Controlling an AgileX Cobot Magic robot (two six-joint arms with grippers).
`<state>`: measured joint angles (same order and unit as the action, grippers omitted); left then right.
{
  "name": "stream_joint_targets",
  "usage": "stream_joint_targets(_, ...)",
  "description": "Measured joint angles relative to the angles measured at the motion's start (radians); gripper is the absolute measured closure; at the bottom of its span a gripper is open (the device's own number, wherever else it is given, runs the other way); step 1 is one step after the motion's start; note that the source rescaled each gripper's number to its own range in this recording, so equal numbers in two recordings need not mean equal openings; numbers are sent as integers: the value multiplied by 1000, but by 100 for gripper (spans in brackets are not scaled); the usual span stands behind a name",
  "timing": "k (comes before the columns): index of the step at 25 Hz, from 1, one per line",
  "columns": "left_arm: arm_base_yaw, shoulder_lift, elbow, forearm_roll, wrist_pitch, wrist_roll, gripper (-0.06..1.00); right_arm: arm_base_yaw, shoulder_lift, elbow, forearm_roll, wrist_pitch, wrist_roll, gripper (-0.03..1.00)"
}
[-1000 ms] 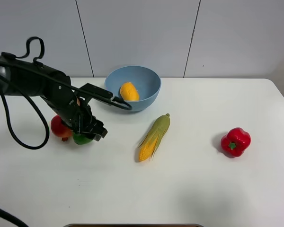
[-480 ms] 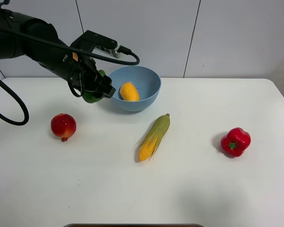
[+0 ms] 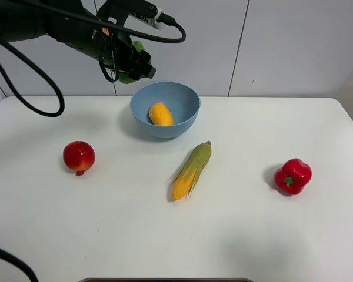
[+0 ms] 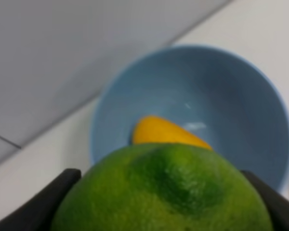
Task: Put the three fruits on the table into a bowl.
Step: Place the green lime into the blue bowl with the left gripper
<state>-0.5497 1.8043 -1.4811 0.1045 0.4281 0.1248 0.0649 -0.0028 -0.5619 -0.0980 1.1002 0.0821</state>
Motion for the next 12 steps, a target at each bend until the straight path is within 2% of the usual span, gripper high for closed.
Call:
stream_joint_targets(7, 9, 138, -143, 30, -7, 9, 91, 0, 0, 0, 0, 0, 0, -3)
stream_joint_targets(12, 9, 230, -200, 32, -55, 34, 91, 0, 0, 0, 0, 0, 0, -3)
